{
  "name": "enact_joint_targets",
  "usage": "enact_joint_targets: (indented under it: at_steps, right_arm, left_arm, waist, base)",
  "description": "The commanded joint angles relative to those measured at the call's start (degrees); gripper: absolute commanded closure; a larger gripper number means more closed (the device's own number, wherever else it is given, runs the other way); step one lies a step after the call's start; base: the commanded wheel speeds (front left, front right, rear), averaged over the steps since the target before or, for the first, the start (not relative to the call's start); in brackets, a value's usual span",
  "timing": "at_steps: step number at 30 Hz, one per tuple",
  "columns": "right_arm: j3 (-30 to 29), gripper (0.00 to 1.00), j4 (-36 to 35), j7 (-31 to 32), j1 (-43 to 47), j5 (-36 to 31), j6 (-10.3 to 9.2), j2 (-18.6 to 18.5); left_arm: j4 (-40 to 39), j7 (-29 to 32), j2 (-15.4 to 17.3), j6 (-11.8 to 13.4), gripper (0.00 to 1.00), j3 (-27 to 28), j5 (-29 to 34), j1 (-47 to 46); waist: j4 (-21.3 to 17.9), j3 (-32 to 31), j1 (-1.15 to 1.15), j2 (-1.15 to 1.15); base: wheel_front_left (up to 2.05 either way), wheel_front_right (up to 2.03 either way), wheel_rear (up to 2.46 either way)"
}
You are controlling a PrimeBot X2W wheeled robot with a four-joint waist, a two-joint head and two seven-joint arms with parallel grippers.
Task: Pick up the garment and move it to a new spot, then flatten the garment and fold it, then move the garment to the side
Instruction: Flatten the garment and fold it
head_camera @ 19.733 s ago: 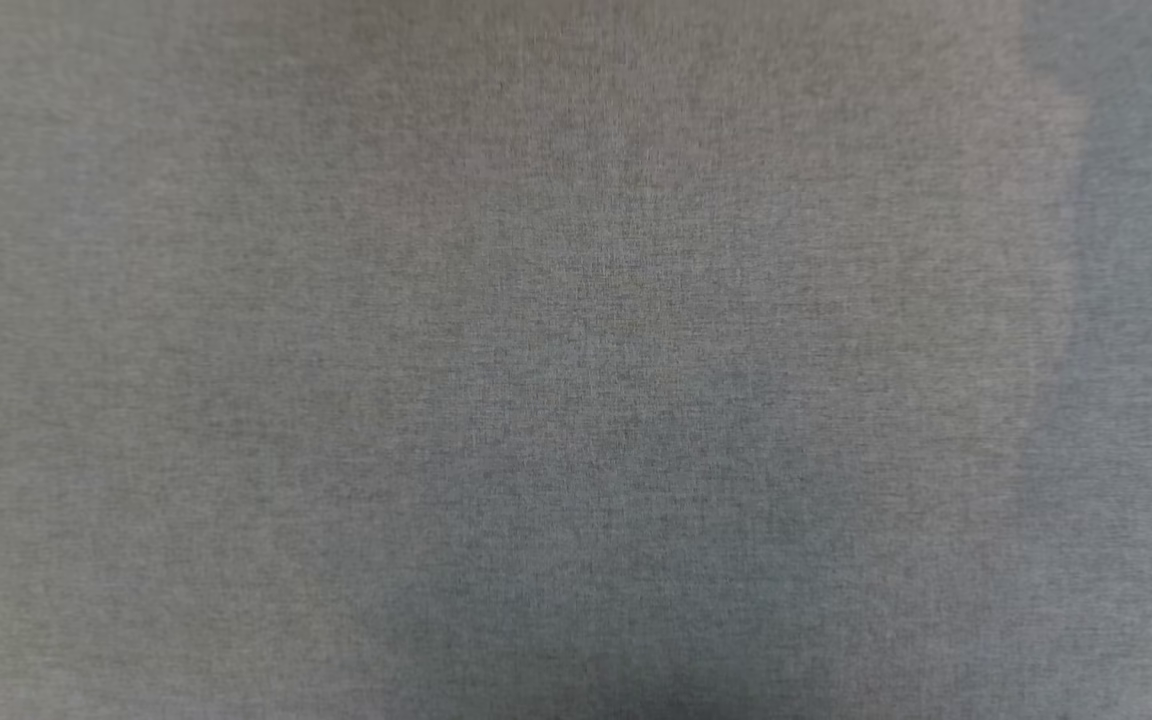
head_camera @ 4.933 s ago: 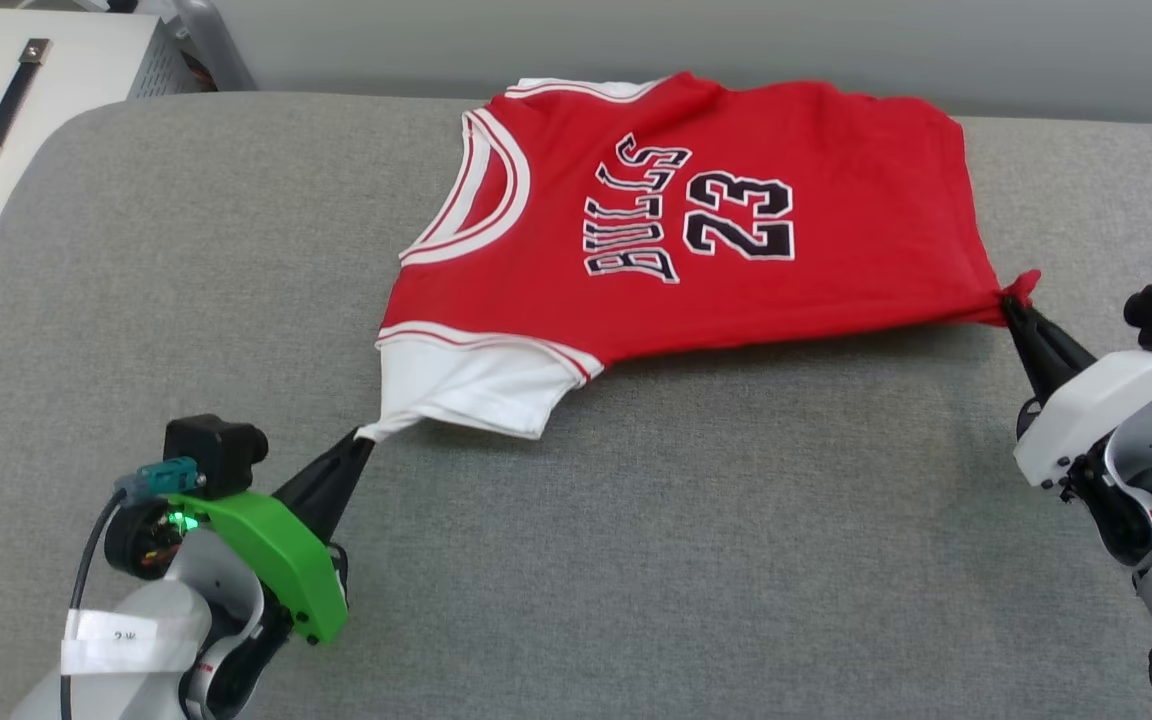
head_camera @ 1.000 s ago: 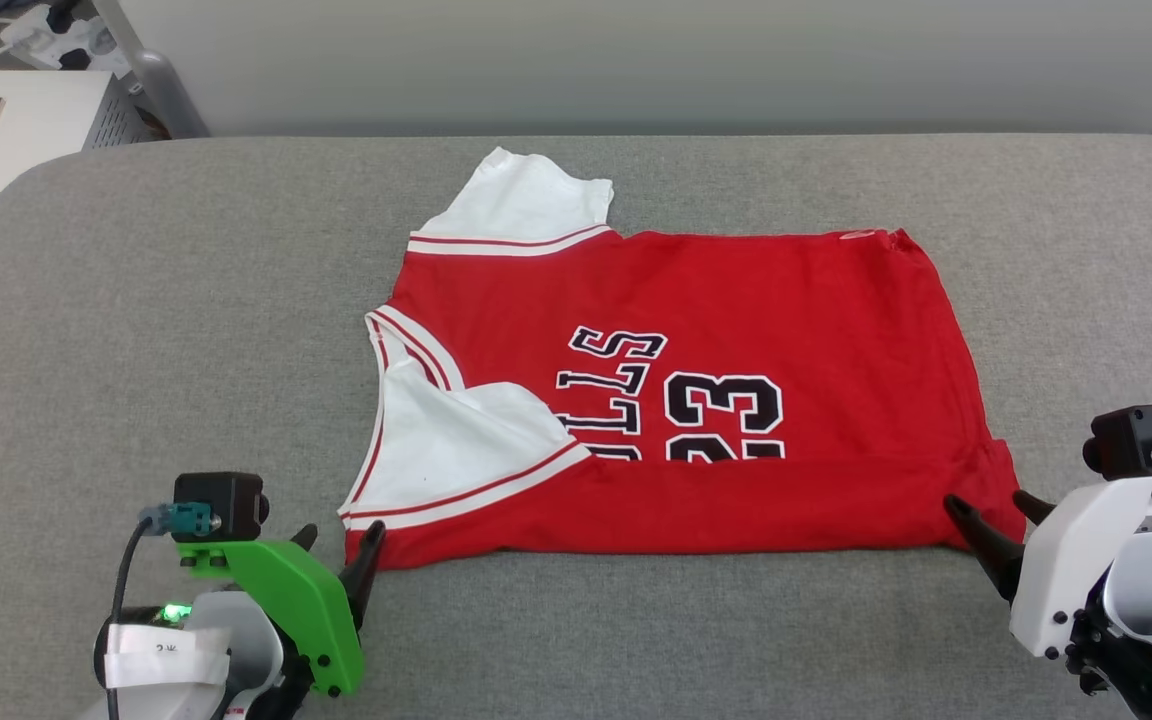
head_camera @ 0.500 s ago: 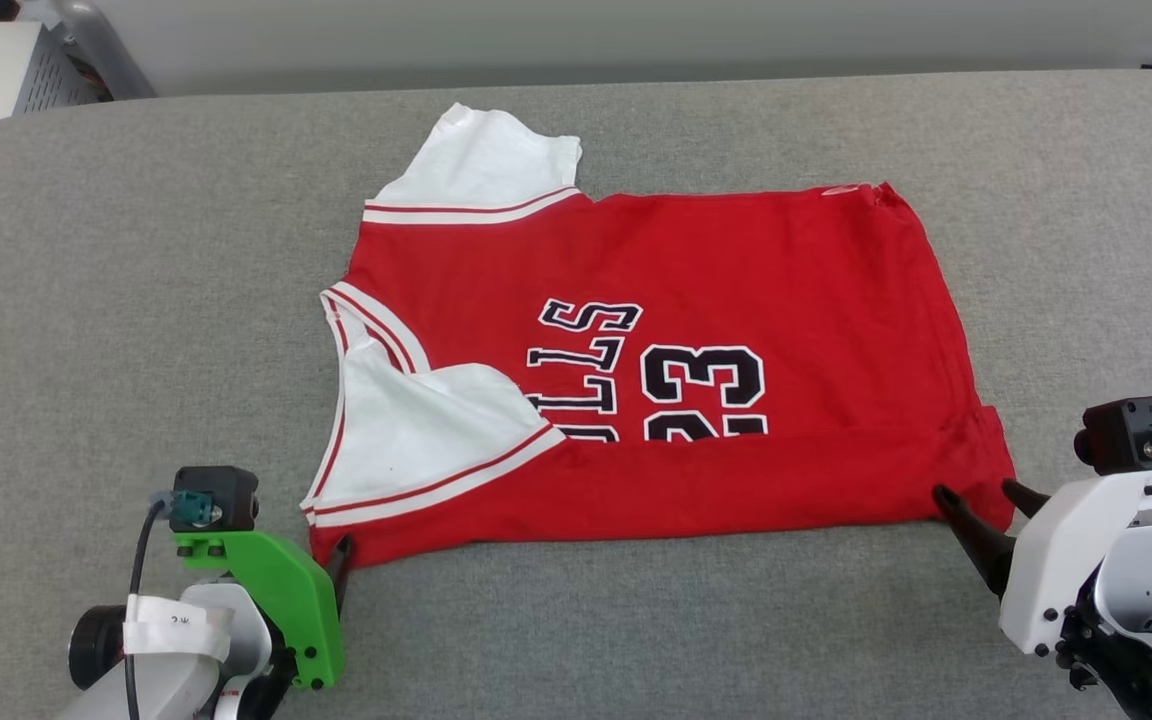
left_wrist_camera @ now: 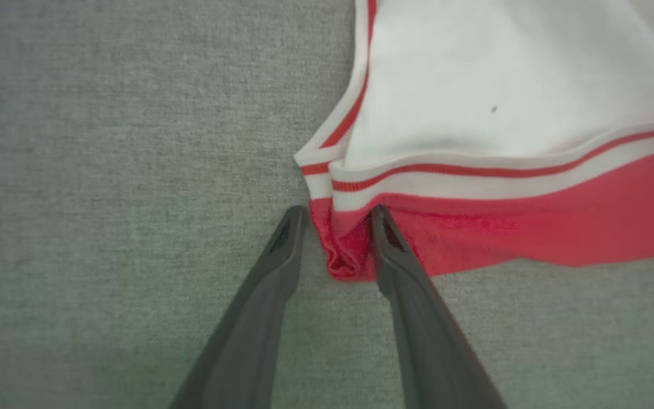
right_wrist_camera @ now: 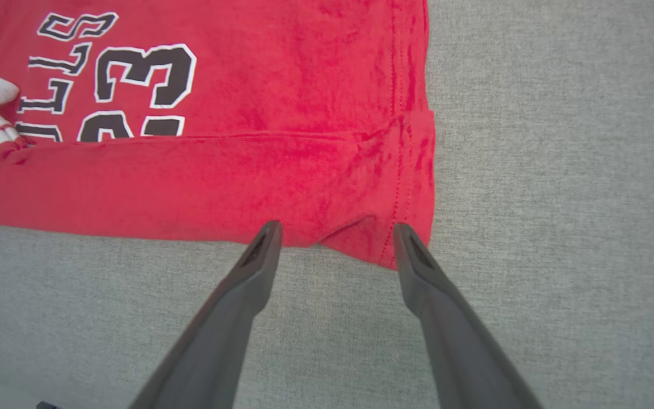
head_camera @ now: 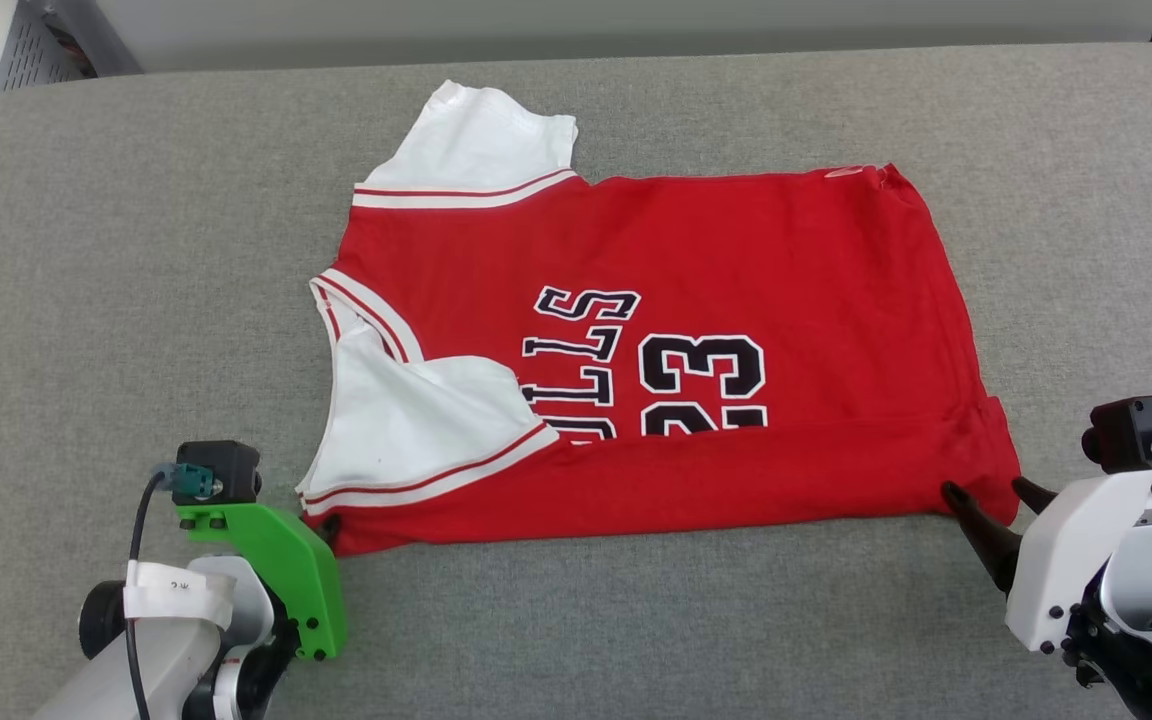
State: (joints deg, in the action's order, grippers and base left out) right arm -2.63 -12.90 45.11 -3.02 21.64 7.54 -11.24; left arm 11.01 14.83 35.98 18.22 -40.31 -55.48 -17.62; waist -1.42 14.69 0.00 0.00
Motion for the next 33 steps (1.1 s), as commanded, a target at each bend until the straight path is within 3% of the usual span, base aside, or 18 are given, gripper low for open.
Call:
enact_joint_targets:
  at_steps: [1, 9, 20, 33]
  right_arm:
    - [-0.18, 0.0, 0.25, -0.27, -0.41, -0.63, -0.05, -0.1]
    - [-2.45, 0.0, 2.08, 0.9, -0.21, -3.02, -0.05, 0.03]
    - [-6.38, 0.0, 8.89, 1.28, -2.38, -6.16, -0.05, 1.46]
    - [-7.01, 0.0, 18.23, 0.58, -6.39, -8.75, -0.05, 2.8]
  left_arm:
    - [1.84, 0.61, -1.66, -0.96, 1.0, -1.15, -0.71, 0.71]
    - [-0.37, -2.79, -2.55, -3.1, 1.0, 0.39, -2.27, 1.77]
    - [-11.06, -3.66, 0.66, -0.2, 1.0, 1.47, -1.18, 3.78]
    - [-14.11, -3.3, 1.56, 0.55, 1.0, 1.39, -0.33, 3.08]
  waist:
    - [0.26, -0.67, 0.0, 0.0]
    - [1.66, -3.97, 0.0, 0.0]
    - [4.21, -3.61, 0.0, 0.0]
    - [5.72, -0.53, 0.0, 0.0]
  base:
    - [0.0, 0.0, 0.0]
    - [0.0, 0.0, 0.0]
    - [0.0, 0.0, 0.0]
    - [0.0, 0.0, 0.0]
